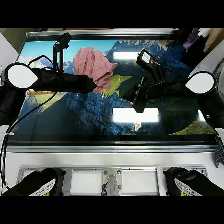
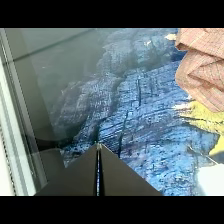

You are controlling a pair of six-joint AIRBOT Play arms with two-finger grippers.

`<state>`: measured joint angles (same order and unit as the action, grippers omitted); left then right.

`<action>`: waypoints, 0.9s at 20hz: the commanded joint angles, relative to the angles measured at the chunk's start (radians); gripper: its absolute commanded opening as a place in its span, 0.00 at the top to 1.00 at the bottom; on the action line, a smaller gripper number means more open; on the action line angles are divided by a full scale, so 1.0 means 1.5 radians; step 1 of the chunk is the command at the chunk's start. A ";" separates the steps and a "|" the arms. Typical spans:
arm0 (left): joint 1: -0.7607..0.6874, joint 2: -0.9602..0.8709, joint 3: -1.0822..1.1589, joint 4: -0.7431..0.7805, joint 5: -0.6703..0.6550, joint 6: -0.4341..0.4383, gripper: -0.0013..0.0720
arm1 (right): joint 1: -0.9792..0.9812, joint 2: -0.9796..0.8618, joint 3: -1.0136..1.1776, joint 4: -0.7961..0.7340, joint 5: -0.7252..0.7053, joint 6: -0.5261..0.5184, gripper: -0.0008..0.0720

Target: Fold the clothes and pants, and hang the long-sleeved shirts on hangers.

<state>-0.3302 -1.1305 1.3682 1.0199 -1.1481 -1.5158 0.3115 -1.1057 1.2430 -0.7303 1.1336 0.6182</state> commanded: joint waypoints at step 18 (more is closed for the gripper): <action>0.009 -0.032 0.005 0.047 0.184 0.049 0.01 | 0.001 0.000 0.000 0.000 0.000 0.000 0.96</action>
<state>-0.3271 -1.1481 1.3701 1.0351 -0.9882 -1.4872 0.3115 -1.1057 1.2430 -0.7303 1.1332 0.6178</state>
